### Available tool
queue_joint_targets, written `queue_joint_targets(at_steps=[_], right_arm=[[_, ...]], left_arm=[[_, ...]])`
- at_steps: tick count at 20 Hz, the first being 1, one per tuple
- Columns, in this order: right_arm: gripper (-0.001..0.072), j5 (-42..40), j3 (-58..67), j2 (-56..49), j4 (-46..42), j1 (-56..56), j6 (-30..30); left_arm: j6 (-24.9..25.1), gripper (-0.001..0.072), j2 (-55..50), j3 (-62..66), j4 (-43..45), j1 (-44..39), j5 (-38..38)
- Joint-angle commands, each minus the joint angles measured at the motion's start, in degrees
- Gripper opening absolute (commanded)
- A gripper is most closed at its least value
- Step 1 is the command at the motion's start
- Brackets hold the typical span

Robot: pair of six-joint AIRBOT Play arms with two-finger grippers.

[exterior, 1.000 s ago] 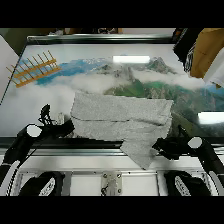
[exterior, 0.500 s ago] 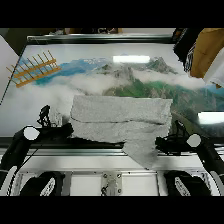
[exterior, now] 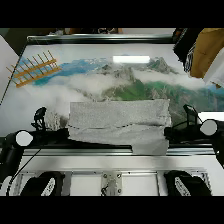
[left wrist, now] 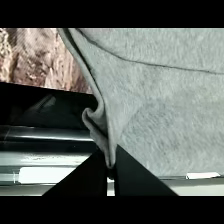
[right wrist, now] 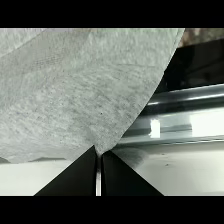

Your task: Fold the clothes and pants, and hang the long-sleeved shirts on hangers.

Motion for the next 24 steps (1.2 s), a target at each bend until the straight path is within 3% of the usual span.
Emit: queue_joint_targets(at_steps=[1, 4, 9, 18, 19, 20, 21, 24], right_arm=[[0.0023, -1.7, 8.3, -6.8, -2.7, 0.0, 0.0], [0.0023, -5.8, 14.8, -14.1, -3.3, 0.0, 0.0], [0.0023, -13.9, 20.9, -24.4, -3.2, 0.0, 0.0], [0.0037, -27.8, 21.0, -31.8, -1.3, 0.1, 0.0], [0.0131, -28.9, 21.0, -32.0, -1.1, 0.1, 0.0], [0.0384, -30.0, 21.0, -32.1, -0.2, 0.1, 0.0], [0.0621, -31.4, 21.0, -32.1, 0.7, 0.0, 0.0], [0.0647, -29.1, 24.1, -32.0, 1.2, -0.6, -1.2]], left_arm=[[-0.2, 0.0009, -7.6, 5.7, 0.4, 0.0, 4.4], [0.0, 0.0008, -18.2, 13.4, 0.3, 0.0, 8.2], [0.9, 0.0009, -34.4, 25.1, 0.2, -0.3, 8.2], [0.8, 0.0021, -53.7, 39.3, 0.2, -4.9, 8.6], [0.8, 0.0284, -54.6, 40.6, 0.2, -4.9, 8.2], [0.8, 0.0633, -54.9, 41.7, 0.2, -4.9, 8.1], [0.8, 0.0673, -54.9, 42.8, 0.2, -4.9, 8.2], [0.8, 0.0673, -54.2, 48.3, 0.3, -4.9, 5.2]])
